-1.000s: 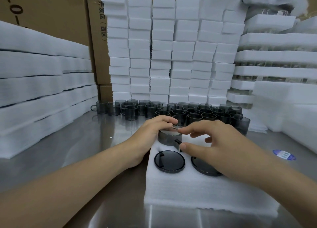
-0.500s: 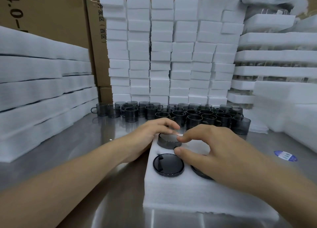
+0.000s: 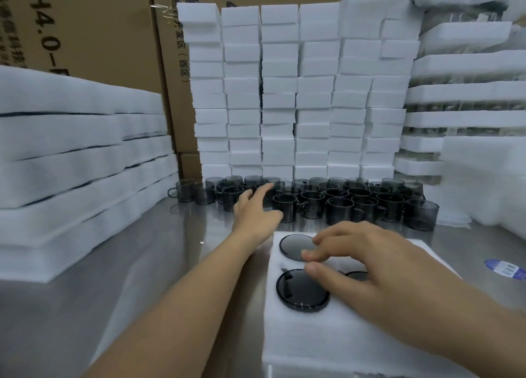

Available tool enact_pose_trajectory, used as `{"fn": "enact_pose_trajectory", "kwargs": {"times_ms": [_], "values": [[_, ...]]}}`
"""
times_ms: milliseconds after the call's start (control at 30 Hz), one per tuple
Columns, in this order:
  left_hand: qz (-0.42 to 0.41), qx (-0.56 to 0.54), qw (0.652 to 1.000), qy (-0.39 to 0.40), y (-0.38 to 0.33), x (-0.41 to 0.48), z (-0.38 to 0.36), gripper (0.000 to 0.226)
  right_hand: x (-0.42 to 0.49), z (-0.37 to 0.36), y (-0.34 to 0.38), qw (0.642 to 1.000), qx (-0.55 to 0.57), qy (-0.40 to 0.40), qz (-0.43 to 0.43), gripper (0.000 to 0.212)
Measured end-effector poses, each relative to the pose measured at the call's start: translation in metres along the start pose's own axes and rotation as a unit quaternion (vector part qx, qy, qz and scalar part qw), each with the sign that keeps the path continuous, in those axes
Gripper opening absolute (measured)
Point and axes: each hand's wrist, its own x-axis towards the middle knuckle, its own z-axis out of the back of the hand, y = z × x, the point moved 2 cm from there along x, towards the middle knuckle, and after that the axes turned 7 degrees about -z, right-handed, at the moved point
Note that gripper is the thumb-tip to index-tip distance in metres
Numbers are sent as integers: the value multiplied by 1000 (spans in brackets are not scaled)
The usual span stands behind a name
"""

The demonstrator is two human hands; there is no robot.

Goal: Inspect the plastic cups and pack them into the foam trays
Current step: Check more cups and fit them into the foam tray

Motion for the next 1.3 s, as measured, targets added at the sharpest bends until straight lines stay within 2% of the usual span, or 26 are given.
{"fn": "enact_pose_trajectory", "kwargs": {"times_ms": [100,200,533,667,767,833,900,1000,1133,1200,1267,1300], "values": [[-3,41,999,27,5,6,-6,44,1,0,-2,1000,9,-5,0,44],[-45,28,998,-22,11,7,-5,14,-1,0,-2,1000,10,-12,-6,42],[-2,-85,990,-117,13,-12,11,15,2,1,3,997,-67,-43,-14,35],[69,-221,946,-228,12,-39,28,17,8,-3,4,989,-122,-81,3,43],[85,-249,917,-299,8,-65,41,20,22,-8,0,986,-137,-95,10,45],[93,-269,898,-335,5,-79,46,22,35,-13,-1,973,-180,-140,18,36],[94,-272,884,-368,1,-88,50,25,46,-22,3,944,-221,-242,45,27],[86,-253,888,-375,-8,-94,50,21,60,-35,12,901,-291,-317,56,25],[72,-254,893,-364,-12,-99,48,16,53,-39,7,865,-282,-410,62,27],[46,-216,905,-363,-19,-102,48,14,36,-43,-10,884,-246,-396,46,23],[-4,-164,914,-371,-37,-107,47,14,24,-38,-30,923,-144,-356,-2,14],[-39,-141,918,-369,-47,-109,45,15,21,-31,-38,931,-86,-353,-27,8]]}}
